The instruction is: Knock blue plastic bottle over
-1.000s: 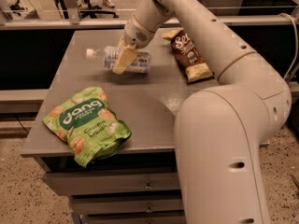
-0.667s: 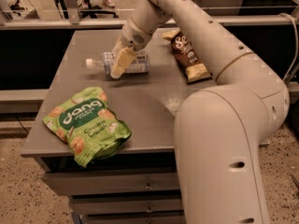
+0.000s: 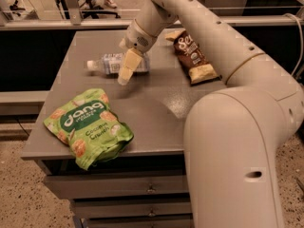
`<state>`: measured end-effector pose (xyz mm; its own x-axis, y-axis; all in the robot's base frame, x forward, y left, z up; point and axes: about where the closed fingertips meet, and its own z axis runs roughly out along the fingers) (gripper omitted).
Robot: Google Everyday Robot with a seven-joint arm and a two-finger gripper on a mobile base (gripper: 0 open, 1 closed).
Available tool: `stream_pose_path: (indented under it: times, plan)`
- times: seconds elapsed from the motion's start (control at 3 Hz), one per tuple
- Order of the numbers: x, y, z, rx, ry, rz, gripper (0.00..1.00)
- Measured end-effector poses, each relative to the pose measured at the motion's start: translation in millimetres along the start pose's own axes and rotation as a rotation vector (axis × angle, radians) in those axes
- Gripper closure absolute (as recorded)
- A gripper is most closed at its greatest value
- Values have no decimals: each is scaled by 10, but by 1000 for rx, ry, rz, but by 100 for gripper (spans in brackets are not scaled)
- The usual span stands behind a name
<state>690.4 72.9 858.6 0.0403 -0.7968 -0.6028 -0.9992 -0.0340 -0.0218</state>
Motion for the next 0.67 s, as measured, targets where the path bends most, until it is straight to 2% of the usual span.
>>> stream_pose_path:
  times: [0.33, 0.67]
  plan:
    - [137, -42, -146, 49, -4, 44, 0]
    - [184, 20, -372, 103, -47, 86, 0]
